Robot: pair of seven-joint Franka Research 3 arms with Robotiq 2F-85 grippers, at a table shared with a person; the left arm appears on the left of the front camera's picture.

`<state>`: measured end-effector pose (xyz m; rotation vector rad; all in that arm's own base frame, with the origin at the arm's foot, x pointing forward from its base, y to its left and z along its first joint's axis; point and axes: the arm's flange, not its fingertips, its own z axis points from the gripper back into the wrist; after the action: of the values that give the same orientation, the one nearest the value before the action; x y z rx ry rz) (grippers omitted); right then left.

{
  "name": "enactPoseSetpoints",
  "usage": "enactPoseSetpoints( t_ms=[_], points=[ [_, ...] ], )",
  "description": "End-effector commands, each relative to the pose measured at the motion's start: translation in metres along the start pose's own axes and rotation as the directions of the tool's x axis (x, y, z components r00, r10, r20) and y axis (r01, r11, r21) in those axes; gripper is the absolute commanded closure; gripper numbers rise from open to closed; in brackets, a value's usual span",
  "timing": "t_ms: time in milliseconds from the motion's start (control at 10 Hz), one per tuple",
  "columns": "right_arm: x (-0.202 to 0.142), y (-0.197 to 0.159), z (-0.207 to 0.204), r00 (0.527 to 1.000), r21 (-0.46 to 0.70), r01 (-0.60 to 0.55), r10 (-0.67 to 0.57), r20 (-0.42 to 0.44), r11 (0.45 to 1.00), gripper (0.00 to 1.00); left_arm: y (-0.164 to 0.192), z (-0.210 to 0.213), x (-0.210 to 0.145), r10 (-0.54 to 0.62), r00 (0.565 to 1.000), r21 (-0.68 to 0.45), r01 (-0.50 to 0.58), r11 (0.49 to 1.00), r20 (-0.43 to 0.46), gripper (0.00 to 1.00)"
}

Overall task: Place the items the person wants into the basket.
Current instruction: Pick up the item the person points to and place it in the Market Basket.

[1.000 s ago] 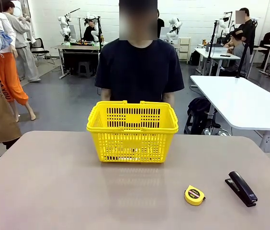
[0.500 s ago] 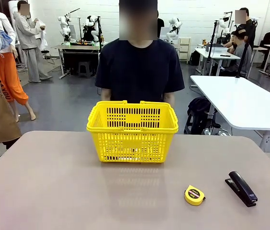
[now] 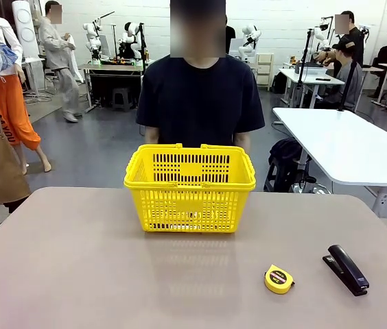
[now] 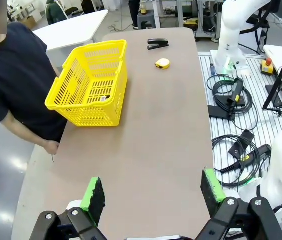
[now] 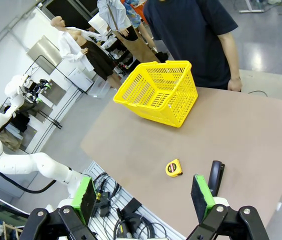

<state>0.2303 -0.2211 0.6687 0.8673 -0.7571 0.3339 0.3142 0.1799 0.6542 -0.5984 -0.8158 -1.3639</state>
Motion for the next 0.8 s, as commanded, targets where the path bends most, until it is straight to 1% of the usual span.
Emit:
enactPoseSetpoints(
  t_ms=[0,200,300,400,700],
  points=[
    [0.0016,0.0002,-0.0005,1.0,0.019,-0.017,0.017,0.011,1.0,0.0,-0.0055,-0.0036,-0.0072,0.048,0.998,0.008,-0.048,0.999,-0.036,0.0],
    [0.0016,0.0002,-0.0005,1.0,0.019,-0.017,0.017,0.011,1.0,0.0,0.0016,0.0003,-0.0118,0.081,0.996,-0.002,-0.081,0.997,-0.047,0.0],
    [0.0016,0.0002,-0.0005,1.0,0.019,-0.017,0.017,0.011,1.0,0.0,-0.0006,-0.0033,-0.0162,0.082,0.996,-0.011,-0.082,0.997,-0.024,0.0],
    [0.0016,0.0002,-0.0005,1.0,0.019,-0.017,0.017,0.011,1.0,0.0,-0.0014,0.0002,-0.0105,0.04,0.999,-0.006,-0.04,0.999,-0.027,0.0],
    [0.0016,0.0002,-0.0005,1.0,0.019,-0.017,0.017,0.011,1.0,0.0,-0.0014,0.0002,-0.0105,0.04,0.999,-0.006,-0.04,0.999,-0.027,0.0]
  ],
)
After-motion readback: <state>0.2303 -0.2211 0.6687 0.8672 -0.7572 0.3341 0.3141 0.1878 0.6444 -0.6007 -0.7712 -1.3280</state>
